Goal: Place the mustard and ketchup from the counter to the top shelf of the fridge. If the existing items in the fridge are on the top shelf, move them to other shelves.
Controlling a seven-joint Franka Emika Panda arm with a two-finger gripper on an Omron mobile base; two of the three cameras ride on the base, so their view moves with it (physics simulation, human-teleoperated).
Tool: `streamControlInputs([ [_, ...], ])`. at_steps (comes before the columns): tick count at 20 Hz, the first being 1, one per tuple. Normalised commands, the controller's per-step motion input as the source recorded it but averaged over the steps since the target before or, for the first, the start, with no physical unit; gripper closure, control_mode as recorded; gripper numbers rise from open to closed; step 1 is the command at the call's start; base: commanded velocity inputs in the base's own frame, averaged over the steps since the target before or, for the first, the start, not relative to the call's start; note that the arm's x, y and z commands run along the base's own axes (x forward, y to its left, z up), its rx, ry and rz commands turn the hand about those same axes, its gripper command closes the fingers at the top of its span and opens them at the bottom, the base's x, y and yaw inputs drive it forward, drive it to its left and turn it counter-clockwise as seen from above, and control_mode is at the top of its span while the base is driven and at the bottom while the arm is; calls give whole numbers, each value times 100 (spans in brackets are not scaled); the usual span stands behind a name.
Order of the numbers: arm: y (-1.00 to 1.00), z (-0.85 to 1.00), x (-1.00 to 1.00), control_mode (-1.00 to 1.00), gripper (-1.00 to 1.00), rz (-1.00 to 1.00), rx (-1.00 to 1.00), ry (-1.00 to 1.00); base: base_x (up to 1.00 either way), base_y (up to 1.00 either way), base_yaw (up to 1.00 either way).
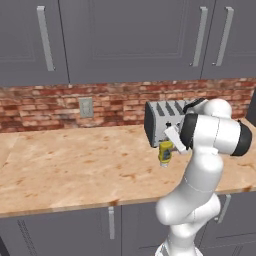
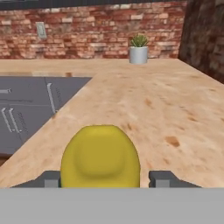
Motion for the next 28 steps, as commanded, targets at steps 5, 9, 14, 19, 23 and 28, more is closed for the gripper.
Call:
streamControlInputs([
  [5,0,8,-39,-100,100,0,1,-8,0,0,0],
  [9,0,79,-91,-100,100,0,6,-31,0,0,0],
  [14,0,100,-97,-100,100,-7,3,-25,0,0,0],
  [19,4,100,-90,-100,100,-16,-4,-4,0,0,0],
  [23,0,100,-100,-100,100,-15,-3,4,0,0,0],
  [28,5,86,-100,-100,100,-19,0,21,0,0,0],
])
